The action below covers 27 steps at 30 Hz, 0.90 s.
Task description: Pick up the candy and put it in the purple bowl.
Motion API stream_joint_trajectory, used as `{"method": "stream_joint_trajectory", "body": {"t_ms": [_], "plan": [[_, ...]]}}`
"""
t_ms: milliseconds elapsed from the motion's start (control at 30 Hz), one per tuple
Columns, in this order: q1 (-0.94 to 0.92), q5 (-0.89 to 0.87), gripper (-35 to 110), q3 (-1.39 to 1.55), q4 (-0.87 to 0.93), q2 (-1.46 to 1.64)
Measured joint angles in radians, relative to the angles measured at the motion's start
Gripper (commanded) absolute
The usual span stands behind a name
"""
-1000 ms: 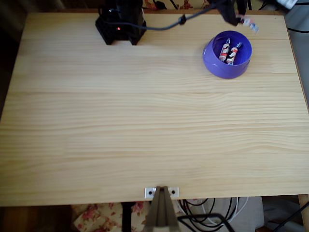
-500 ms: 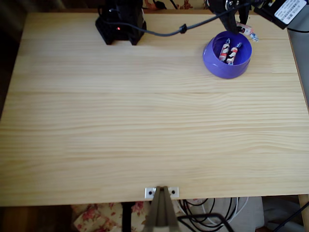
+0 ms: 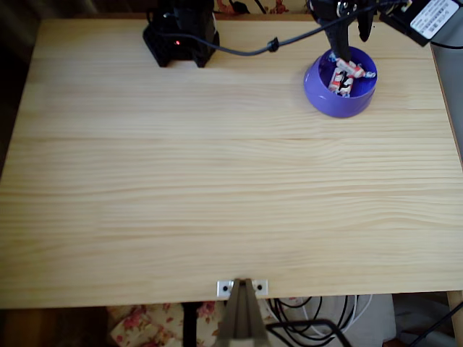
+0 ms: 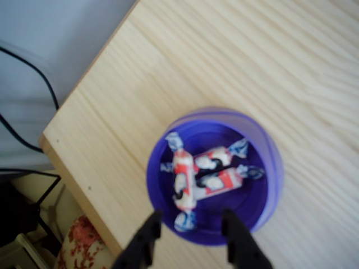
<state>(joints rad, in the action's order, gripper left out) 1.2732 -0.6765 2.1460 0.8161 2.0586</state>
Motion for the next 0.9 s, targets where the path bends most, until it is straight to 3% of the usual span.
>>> {"method": "stream_joint_trajectory", "body": {"t_ms": [100, 200, 400, 700, 900], "plan": [[0.002, 0.0, 18, 0.0, 0.0, 0.0], [-0.028, 0.0, -1, 0.0, 0.003, 0.002], [-0.186, 0.091, -1, -0.011, 0.071, 0.054], [-0.782, 0.419, -1, -0.038, 0.187, 0.161], [-1.132, 0.526, -1, 0.17, 0.135, 0.319]]}}
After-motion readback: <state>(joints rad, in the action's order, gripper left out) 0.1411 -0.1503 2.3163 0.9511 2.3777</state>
